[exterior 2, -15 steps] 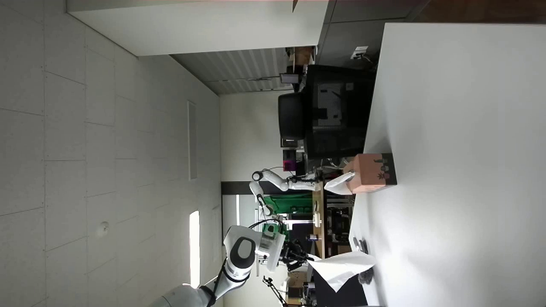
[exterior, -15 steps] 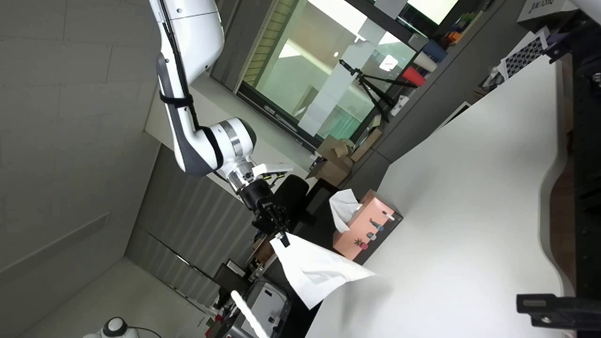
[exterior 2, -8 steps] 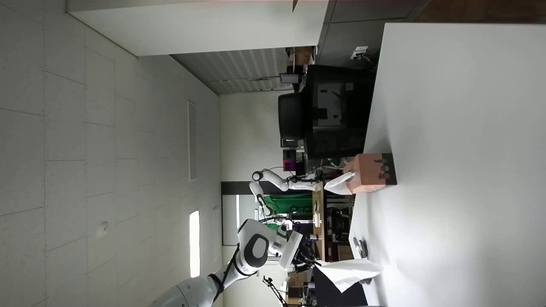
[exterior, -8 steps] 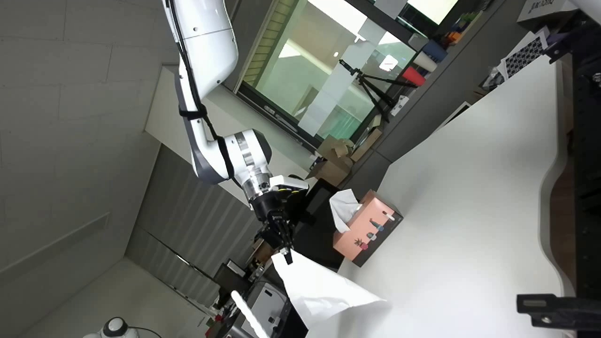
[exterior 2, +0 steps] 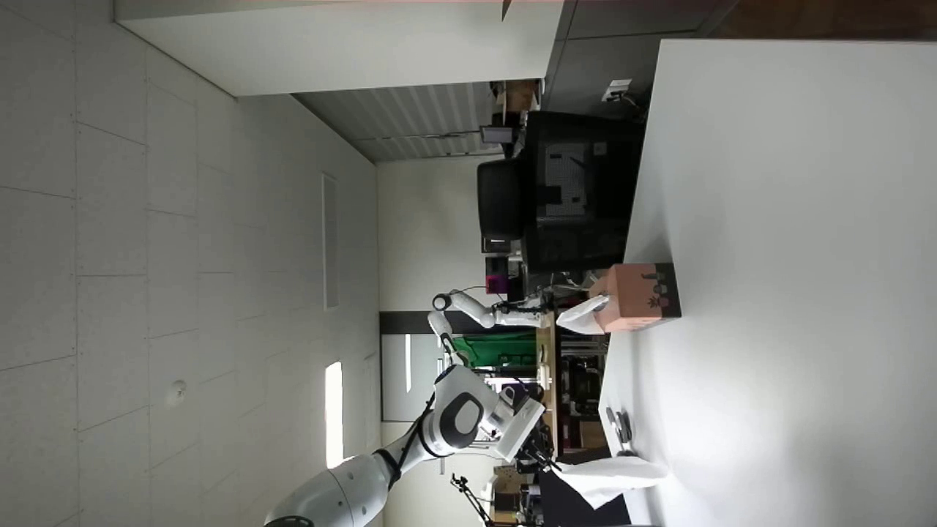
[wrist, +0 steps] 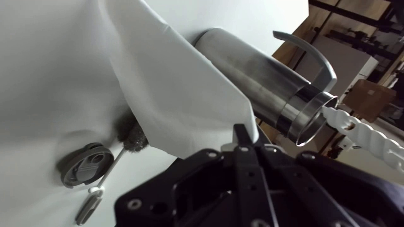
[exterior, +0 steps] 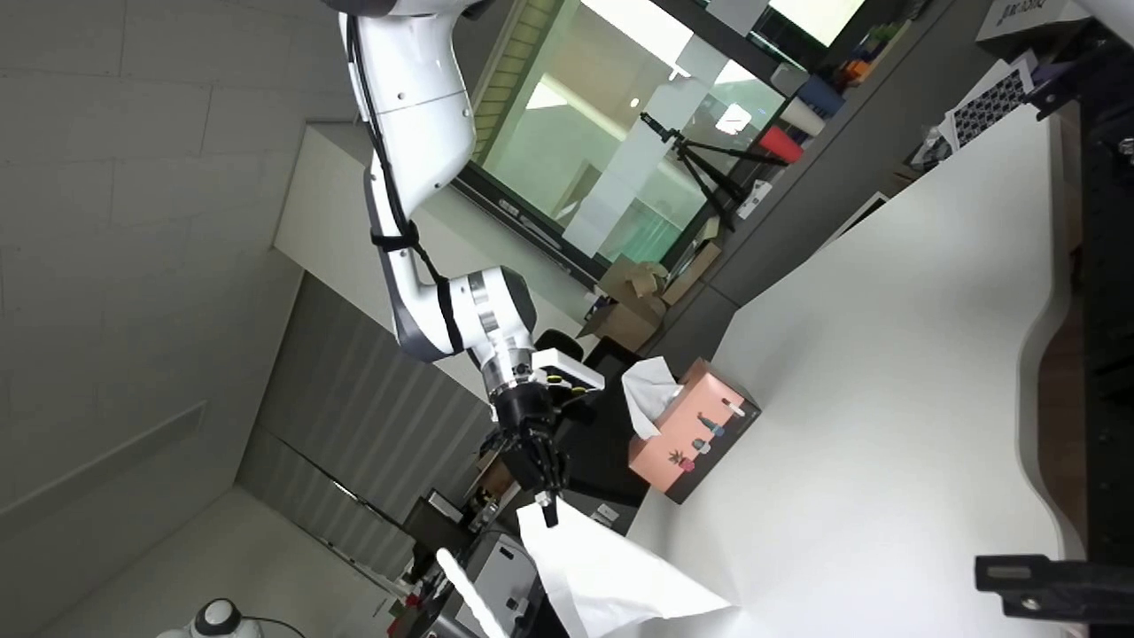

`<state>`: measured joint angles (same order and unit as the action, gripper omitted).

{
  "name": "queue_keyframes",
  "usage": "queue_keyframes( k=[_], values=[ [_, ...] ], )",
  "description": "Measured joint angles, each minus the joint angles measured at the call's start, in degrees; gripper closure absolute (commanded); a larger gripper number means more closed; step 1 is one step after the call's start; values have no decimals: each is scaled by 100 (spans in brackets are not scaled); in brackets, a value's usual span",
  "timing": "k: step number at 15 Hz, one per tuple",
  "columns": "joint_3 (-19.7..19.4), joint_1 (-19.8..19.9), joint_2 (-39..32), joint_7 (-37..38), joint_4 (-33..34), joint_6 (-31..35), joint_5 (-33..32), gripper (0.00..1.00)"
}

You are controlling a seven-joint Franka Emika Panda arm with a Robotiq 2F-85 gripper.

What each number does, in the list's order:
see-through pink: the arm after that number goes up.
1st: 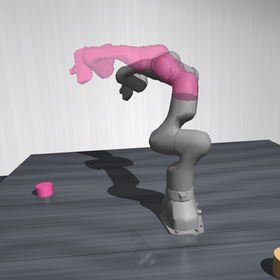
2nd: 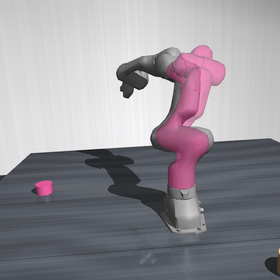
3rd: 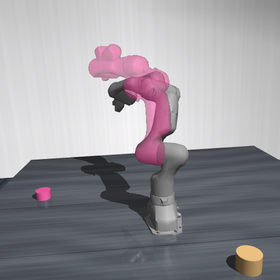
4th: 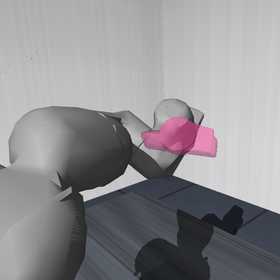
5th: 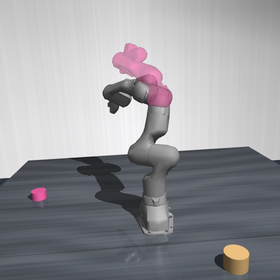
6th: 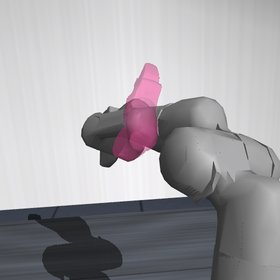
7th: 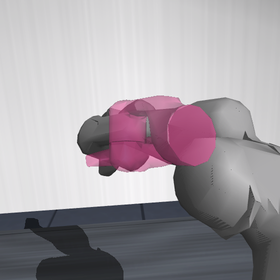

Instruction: Put two tissues on the table

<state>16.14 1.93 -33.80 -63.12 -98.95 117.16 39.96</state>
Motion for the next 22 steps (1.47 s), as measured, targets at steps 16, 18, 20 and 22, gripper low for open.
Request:
queue_keyframes(
  k=[16,18,20,22],
  values=[
    [-481,-77,-384,-113,438,-872,511,99],
    [-482,-78,-384,-106,448,-872,509,99],
    [-482,-78,-384,-104,450,-872,509,99],
    [-482,-78,-384,-103,451,-872,508,100]
  ],
)
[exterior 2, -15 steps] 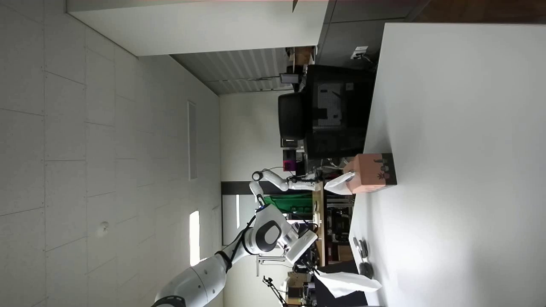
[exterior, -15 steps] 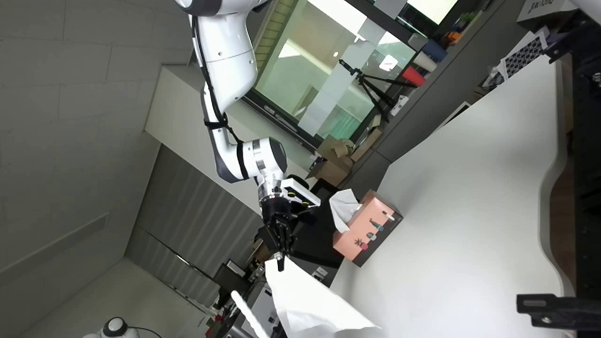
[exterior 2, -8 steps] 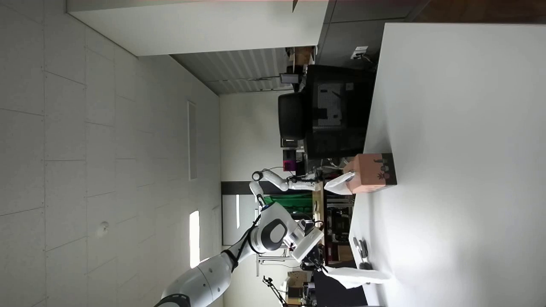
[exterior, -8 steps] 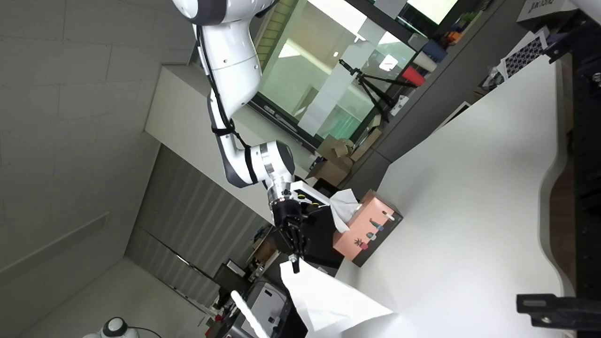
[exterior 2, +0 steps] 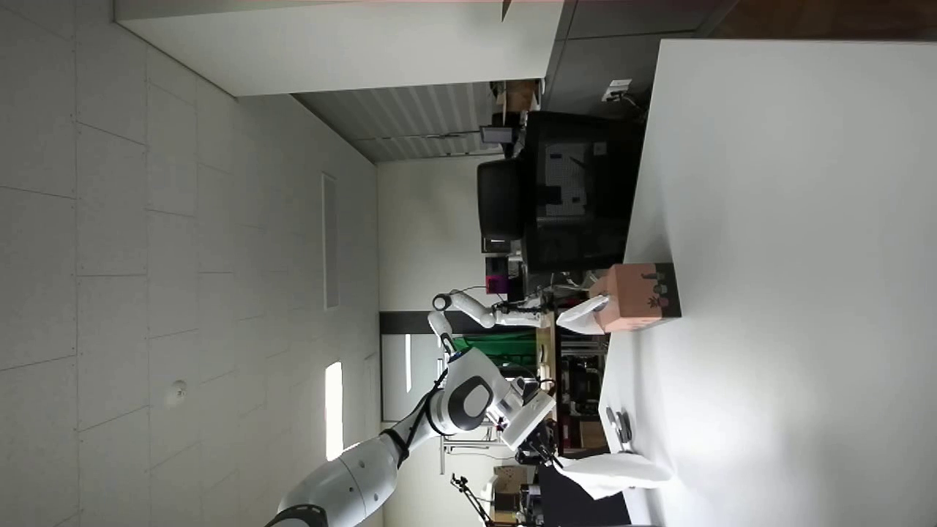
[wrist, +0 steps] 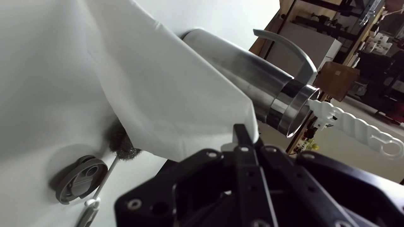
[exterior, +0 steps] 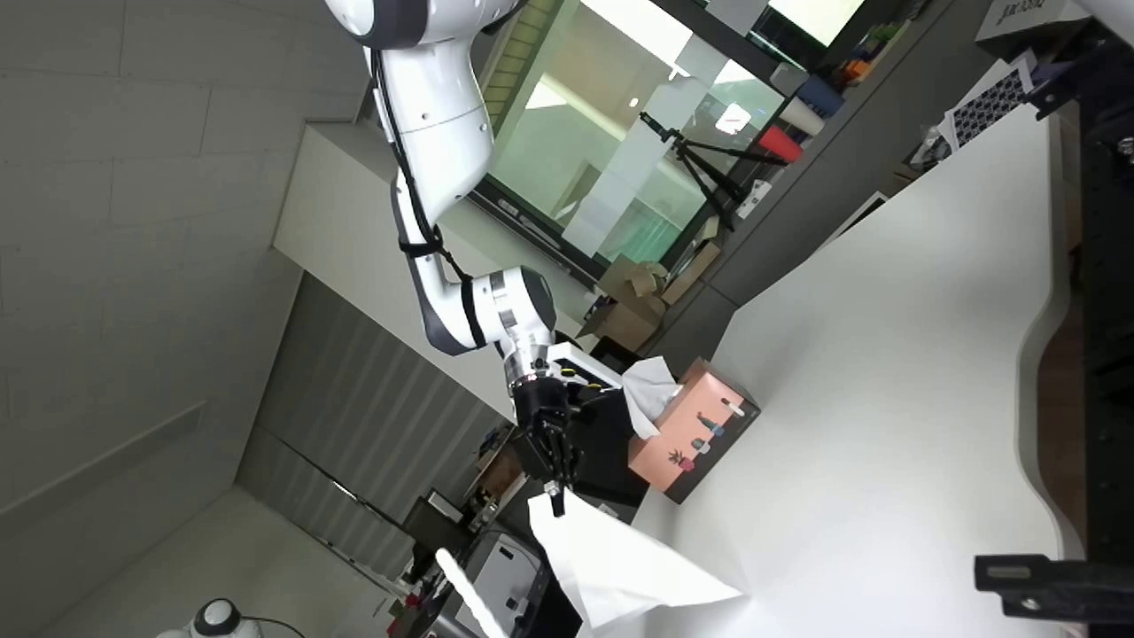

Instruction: Put two tissues on the table

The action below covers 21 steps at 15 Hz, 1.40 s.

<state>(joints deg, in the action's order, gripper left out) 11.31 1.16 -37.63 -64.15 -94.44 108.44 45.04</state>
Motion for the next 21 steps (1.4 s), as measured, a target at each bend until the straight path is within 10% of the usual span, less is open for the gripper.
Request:
queue_keyframes(
  k=[15,21],
  values=[
    [-89,653,-1164,-709,460,-1662,1302,100],
    [-440,578,-1293,-790,522,-1346,1451,100]
  ],
)
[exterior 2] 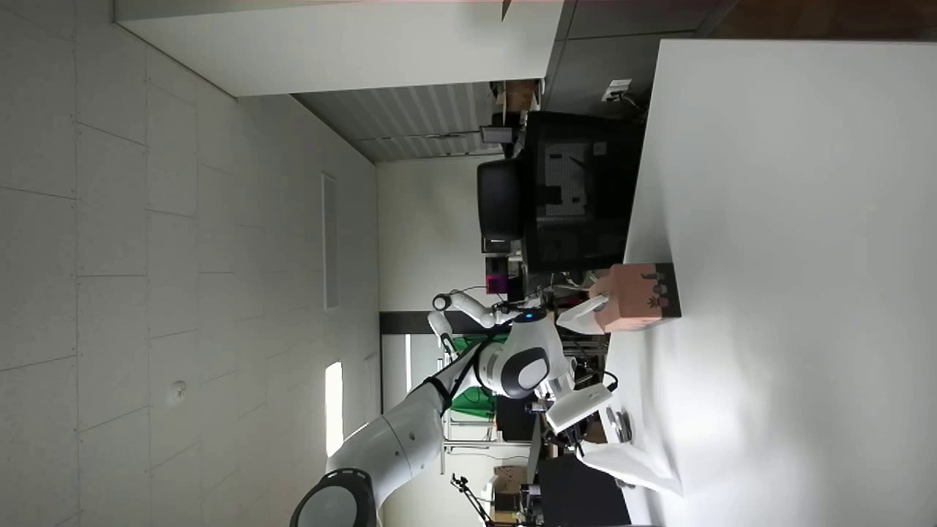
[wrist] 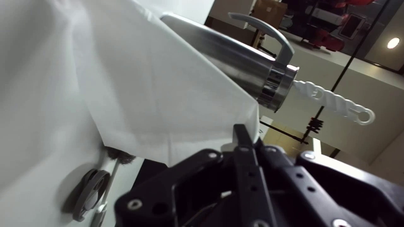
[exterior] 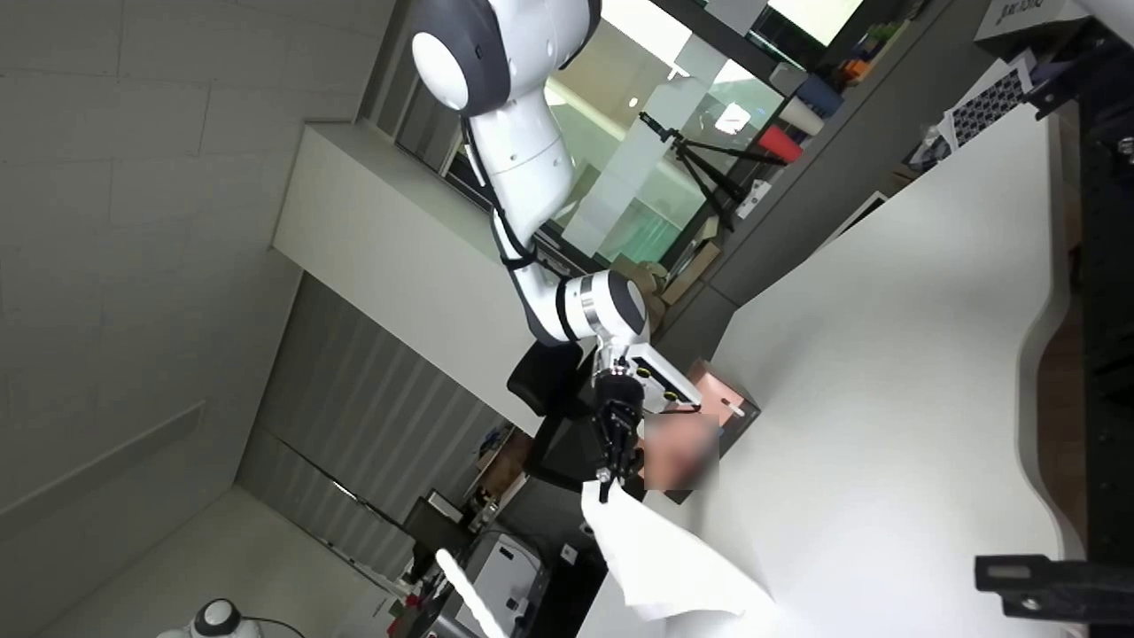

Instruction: Put two tissues on the table

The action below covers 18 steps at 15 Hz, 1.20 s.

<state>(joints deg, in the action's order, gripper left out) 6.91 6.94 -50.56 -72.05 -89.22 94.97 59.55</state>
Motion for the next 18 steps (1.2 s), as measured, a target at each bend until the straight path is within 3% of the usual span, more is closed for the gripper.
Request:
queue_keyframes(
  k=[7,8,10,18],
  values=[
    [-313,-447,151,35,-54,1506,-481,100],
    [-314,-501,154,57,-68,1711,-593,74],
    [-311,-590,154,140,-98,2029,-816,68],
    [-256,-737,216,853,-182,2489,-1915,12]
  ],
)
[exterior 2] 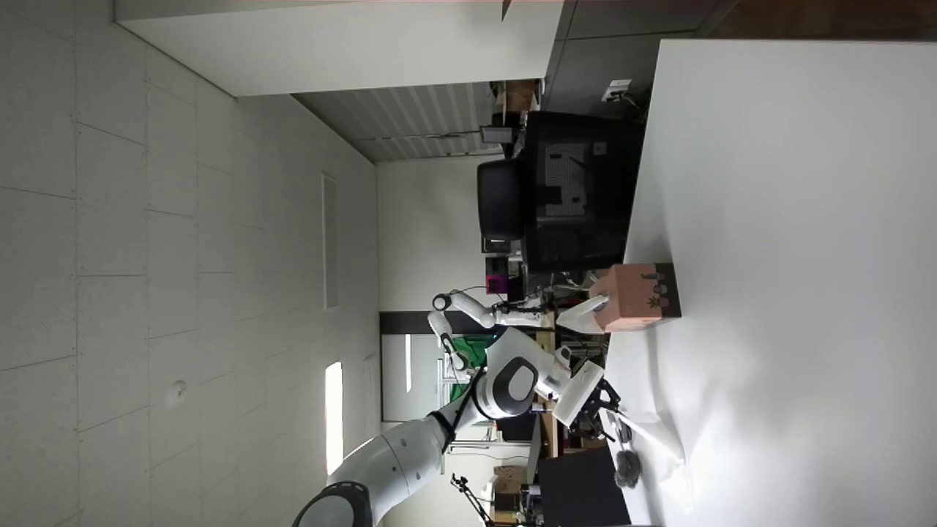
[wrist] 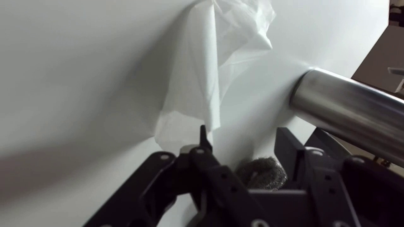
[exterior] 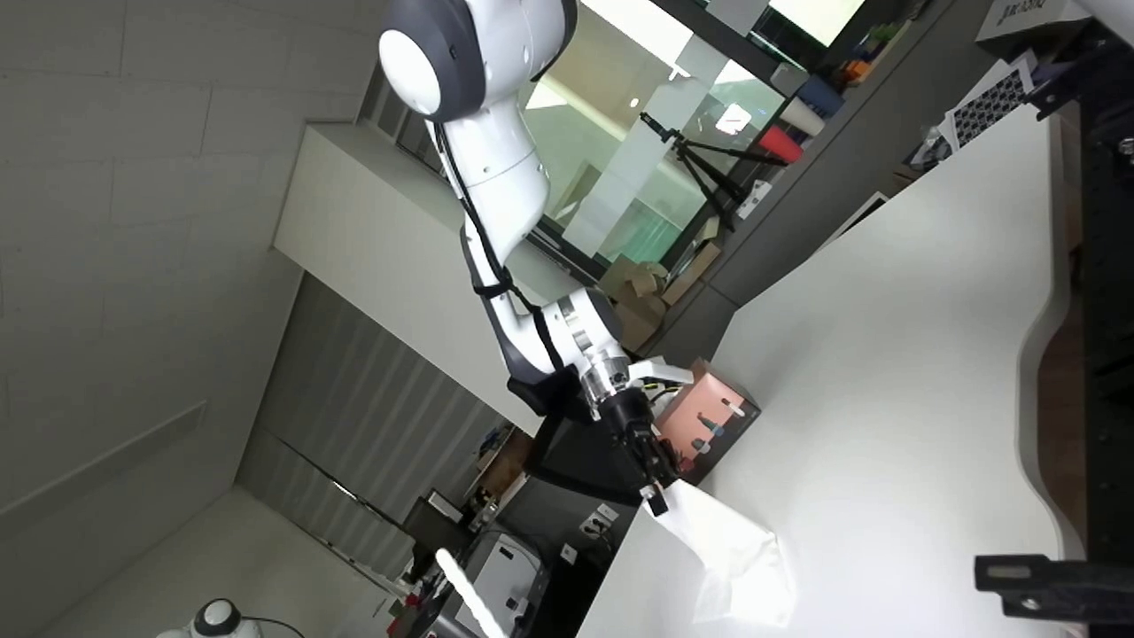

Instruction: Put two tissues on the table

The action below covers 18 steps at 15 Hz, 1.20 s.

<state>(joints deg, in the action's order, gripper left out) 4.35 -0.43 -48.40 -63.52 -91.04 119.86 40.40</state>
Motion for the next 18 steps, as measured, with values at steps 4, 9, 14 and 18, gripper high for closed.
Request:
queue_keyframes(
  k=[4,9,14,18],
  values=[
    [-2,-123,327,836,-168,266,-1039,0],
    [38,-274,876,1859,-499,496,-2311,0],
    [108,-345,1228,2551,-704,528,-3111,0],
    [116,-292,1379,2784,-791,677,-3317,0]
  ],
)
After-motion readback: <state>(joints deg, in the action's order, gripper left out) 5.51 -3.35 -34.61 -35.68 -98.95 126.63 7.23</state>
